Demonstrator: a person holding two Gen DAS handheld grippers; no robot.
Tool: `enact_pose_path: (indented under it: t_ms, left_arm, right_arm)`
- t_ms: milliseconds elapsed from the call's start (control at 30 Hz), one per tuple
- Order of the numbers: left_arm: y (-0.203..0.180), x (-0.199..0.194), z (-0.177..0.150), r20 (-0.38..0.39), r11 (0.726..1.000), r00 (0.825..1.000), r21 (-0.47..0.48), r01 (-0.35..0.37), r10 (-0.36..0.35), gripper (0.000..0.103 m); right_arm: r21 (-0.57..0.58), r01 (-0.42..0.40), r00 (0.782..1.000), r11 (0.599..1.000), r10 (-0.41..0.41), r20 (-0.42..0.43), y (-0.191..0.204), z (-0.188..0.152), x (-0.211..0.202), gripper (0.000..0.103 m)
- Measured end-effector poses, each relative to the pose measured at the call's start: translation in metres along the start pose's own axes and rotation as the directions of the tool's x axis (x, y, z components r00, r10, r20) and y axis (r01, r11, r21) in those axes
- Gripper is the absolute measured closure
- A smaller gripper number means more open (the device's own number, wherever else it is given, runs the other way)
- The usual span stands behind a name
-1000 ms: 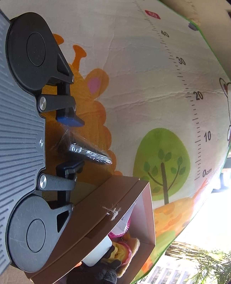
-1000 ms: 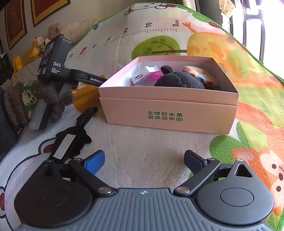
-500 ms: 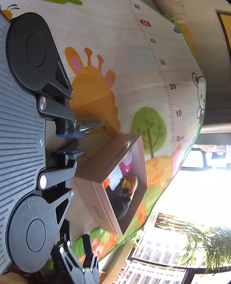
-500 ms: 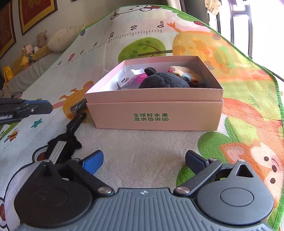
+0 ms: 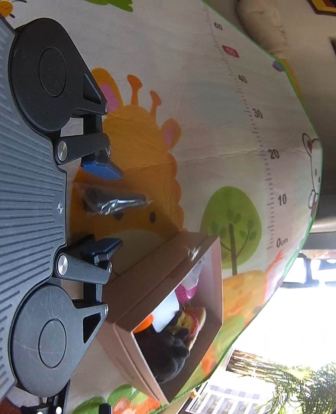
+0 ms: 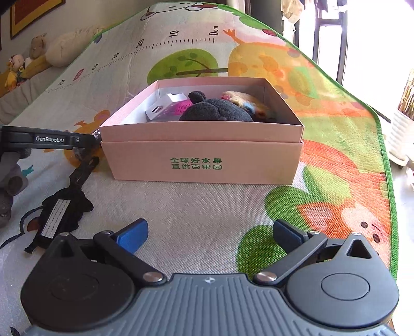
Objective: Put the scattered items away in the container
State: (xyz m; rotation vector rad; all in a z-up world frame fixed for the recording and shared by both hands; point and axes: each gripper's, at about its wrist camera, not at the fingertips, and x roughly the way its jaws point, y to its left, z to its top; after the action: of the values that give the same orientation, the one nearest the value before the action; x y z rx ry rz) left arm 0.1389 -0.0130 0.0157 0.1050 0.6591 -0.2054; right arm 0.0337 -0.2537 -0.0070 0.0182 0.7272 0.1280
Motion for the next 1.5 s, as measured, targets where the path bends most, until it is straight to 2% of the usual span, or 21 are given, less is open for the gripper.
enact_pose_path:
  t_ms: [67,133,167,200,400,567,667,733,800,867,933,1100,1167,1200,1300,1400,1500]
  left_arm:
    - [0.007,0.013,0.002,-0.023,1.000,1.000,-0.020,-0.016,0.016,0.048]
    - [0.014,0.021,0.002,-0.053,0.999,0.999,-0.046,-0.015,0.013,0.060]
    - [0.016,0.021,0.001,-0.054,0.999,0.998,-0.041,-0.023,0.021,0.069]
    - [0.015,0.019,0.000,-0.050,0.999,0.998,-0.017,-0.036,0.035,0.072]
    - [0.012,-0.013,-0.010,-0.045,0.998,0.998,0.048,-0.035,0.037,0.077]
    - [-0.012,-0.071,-0.024,0.016,0.993,0.998,0.101,0.060,-0.061,0.084]
    - [-0.036,-0.103,-0.037,0.038,0.977,0.987,0.155,0.149,-0.157,0.085]
    - [-0.054,-0.117,-0.049,0.027,0.960,0.976,0.185,0.209,-0.218,0.084]
    - [-0.067,-0.123,-0.061,0.005,0.947,0.968,0.208,0.245,-0.252,0.079]
    - [-0.075,-0.123,-0.072,-0.012,0.943,0.968,0.222,0.249,-0.253,0.079]
    - [-0.077,-0.121,-0.082,-0.028,0.945,0.970,0.217,0.243,-0.243,0.068]
    - [-0.060,-0.127,-0.097,-0.021,0.964,0.979,0.171,0.204,-0.203,0.037]
    - [-0.050,-0.131,-0.100,-0.003,0.971,0.984,0.160,0.175,-0.177,0.014]
    - [-0.044,-0.133,-0.101,0.009,0.976,0.987,0.154,0.155,-0.159,0.007]
    - [-0.022,-0.136,-0.104,0.016,0.988,0.994,0.108,0.107,-0.110,0.005]
    - [0.003,-0.132,-0.106,-0.004,0.998,0.999,0.024,0.054,-0.054,0.001]
    - [0.027,-0.127,-0.110,-0.013,0.997,0.999,-0.074,0.035,-0.036,0.001]
  right_arm:
    - [0.029,-0.005,1.000,1.000,0.005,0.009,-0.005,0.000,-0.001,0.000]
    - [0.045,-0.018,1.000,0.999,0.018,0.016,-0.008,-0.001,-0.002,0.000]
    - [0.049,-0.022,1.000,0.999,0.021,0.018,-0.009,-0.001,-0.002,0.000]
    - [0.051,-0.024,1.000,0.998,0.023,0.019,-0.010,-0.001,-0.002,0.000]
    - [0.090,-0.058,0.998,0.994,0.055,0.038,-0.017,-0.001,-0.004,0.000]
    - [0.111,-0.076,0.996,0.991,0.071,0.048,-0.020,-0.001,-0.005,0.000]
    - [0.109,-0.073,0.997,0.991,0.069,0.045,-0.019,-0.001,-0.004,0.000]
    - [0.108,-0.072,0.997,0.992,0.068,0.045,-0.019,-0.001,-0.004,0.000]
    - [0.108,-0.073,0.997,0.992,0.068,0.043,-0.019,-0.001,-0.003,0.000]
    - [0.101,-0.068,0.997,0.993,0.064,0.039,-0.018,0.000,-0.003,0.000]
    - [0.089,-0.061,0.998,0.994,0.058,0.032,-0.016,0.000,-0.002,0.000]
    - [0.045,-0.049,0.999,0.998,0.049,0.005,-0.012,0.001,0.001,0.000]
    - [0.022,-0.040,0.999,0.999,0.040,-0.007,-0.010,0.002,0.002,0.000]
    - [0.005,-0.031,0.999,0.999,0.031,-0.015,-0.007,0.002,0.003,0.000]
    - [-0.071,-0.004,0.999,0.997,0.001,-0.040,0.006,0.004,0.005,0.000]
    - [-0.162,-0.154,0.988,0.975,0.152,-0.021,0.032,0.011,-0.012,0.000]
    - [-0.341,-0.230,0.965,0.911,0.258,0.038,0.079,0.018,-0.034,0.000]
